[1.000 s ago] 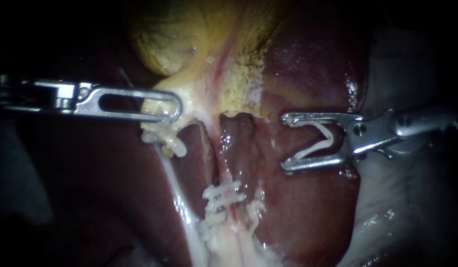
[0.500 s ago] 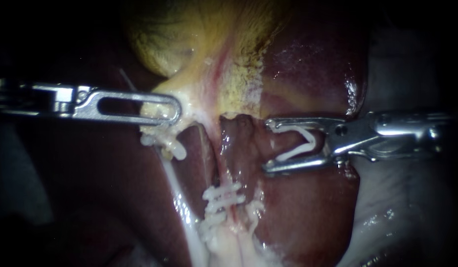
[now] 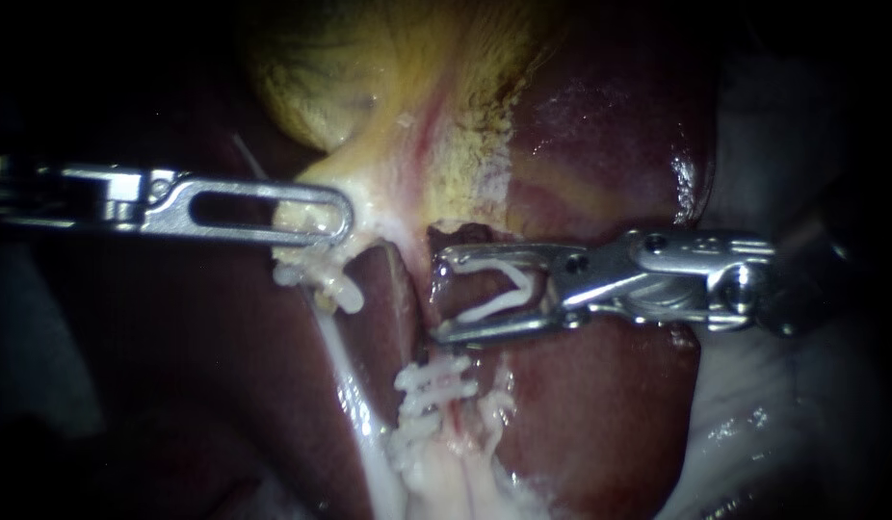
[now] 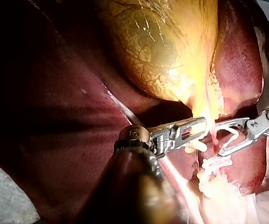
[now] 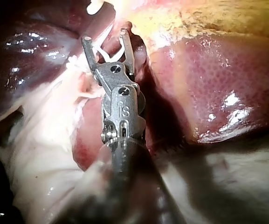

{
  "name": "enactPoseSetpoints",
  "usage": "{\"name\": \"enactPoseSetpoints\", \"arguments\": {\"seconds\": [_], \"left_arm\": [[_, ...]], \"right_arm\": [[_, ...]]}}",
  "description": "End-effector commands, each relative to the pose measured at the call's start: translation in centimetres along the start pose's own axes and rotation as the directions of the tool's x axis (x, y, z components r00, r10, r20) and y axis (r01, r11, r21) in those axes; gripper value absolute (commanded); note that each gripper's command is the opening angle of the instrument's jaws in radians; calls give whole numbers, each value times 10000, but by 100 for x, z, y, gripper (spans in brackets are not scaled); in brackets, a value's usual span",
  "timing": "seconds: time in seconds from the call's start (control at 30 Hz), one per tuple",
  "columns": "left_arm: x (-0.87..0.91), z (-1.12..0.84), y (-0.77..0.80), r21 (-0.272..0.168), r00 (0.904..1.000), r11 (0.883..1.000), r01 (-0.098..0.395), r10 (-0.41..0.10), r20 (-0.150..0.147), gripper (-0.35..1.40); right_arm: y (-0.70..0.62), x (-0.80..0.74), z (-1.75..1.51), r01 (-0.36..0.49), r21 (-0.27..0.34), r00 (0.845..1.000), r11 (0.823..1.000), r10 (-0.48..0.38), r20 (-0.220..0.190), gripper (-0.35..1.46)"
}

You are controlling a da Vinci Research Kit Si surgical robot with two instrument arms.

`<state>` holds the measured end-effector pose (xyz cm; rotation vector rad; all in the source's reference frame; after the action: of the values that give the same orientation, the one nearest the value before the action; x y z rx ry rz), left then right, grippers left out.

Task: Clipping third clip right tube

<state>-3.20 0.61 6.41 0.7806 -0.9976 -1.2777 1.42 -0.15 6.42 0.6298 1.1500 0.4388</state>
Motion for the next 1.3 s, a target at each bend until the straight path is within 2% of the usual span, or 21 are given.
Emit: {"name": "enactPoseSetpoints", "arguments": {"seconds": [0.03,0.17,0.3,0.43,0.57,0.8,1.07,1.17,1.2,1.23,1.3], "left_arm": [[0,-1,0,6,10000,10000,-5,5,-3,-35],[0,-1,0,10,10000,10000,-7,7,-7,-35],[0,-1,1,10,10000,10000,-13,13,-7,-35],[1,-2,5,20,10000,10000,-28,28,-16,-35],[0,-4,8,53,10000,10000,-38,38,-51,-35],[1,-4,16,81,9999,9999,-130,130,-34,-35],[2,-4,17,97,9999,9999,-136,136,-50,-35],[2,-4,17,98,9999,9999,-136,137,-50,-35],[2,-4,17,98,9999,9999,-136,137,-50,-35],[2,-4,17,98,9999,9999,-136,137,-50,-35],[2,-4,17,98,9999,9999,-136,137,-51,-35]], "right_arm": [[0,0,4,-45,136,10000,9999,46,-31,48],[-1,5,14,-489,620,9971,9969,523,-550,48],[-2,7,19,-848,1079,9919,9905,942,-854,48],[-1,9,20,-1232,1505,9814,9809,1429,-1280,48],[0,12,18,-1516,1915,9717,9697,1818,-1511,46],[0,13,18,-2016,2494,9548,9472,2469,-1657,43],[1,15,20,-2132,2516,9514,9440,2592,-1662,35],[2,15,18,-2135,2546,9514,9432,2599,-1651,22],[2,16,17,-2151,2479,9507,9446,2606,-1680,9],[1,15,14,-2276,2461,9475,9421,2725,-1670,-12],[1,17,9,-2533,2433,9404,9363,2973,-1649,-32]]}}
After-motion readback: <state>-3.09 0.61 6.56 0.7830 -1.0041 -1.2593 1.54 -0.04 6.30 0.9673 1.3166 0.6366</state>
